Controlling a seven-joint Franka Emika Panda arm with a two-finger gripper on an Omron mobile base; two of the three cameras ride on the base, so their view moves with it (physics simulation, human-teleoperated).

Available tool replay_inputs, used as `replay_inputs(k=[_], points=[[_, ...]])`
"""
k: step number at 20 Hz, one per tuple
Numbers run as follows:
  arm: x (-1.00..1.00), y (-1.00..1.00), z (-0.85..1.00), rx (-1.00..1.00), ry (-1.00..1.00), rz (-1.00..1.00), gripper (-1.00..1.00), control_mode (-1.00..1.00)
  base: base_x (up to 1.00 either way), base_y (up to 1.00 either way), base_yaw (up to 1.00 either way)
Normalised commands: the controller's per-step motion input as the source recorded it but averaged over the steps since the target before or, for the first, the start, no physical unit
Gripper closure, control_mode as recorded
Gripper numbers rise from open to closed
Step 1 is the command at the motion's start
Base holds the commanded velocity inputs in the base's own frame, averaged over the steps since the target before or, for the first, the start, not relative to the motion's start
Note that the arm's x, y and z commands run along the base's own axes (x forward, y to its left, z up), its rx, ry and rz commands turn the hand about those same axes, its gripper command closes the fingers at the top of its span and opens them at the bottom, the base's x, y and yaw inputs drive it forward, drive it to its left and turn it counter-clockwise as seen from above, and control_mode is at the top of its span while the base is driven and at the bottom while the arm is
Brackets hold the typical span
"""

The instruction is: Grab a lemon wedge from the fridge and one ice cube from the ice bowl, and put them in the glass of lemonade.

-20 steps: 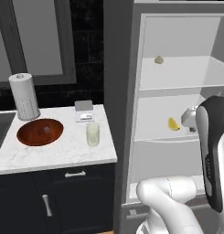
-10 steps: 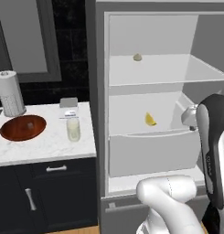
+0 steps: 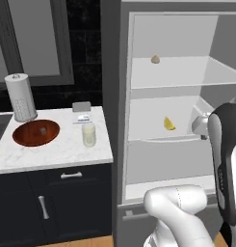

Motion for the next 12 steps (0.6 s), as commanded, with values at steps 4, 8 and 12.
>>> replay_inputs(k=[4,8,12], points=[[0.0,0.0,0.0,0.0,0.0,0.0,-1.0,1.0,0.25,0.11,0.01],[0.03,-0.06,-0.01,0.01,0.0,0.02,-1.0,-1.0,0.04,-0.02,0.01],[0.13,-0.01,-0.19,0.0,0.02,0.0,-1.0,-1.0,0.0,0.0,0.0]])
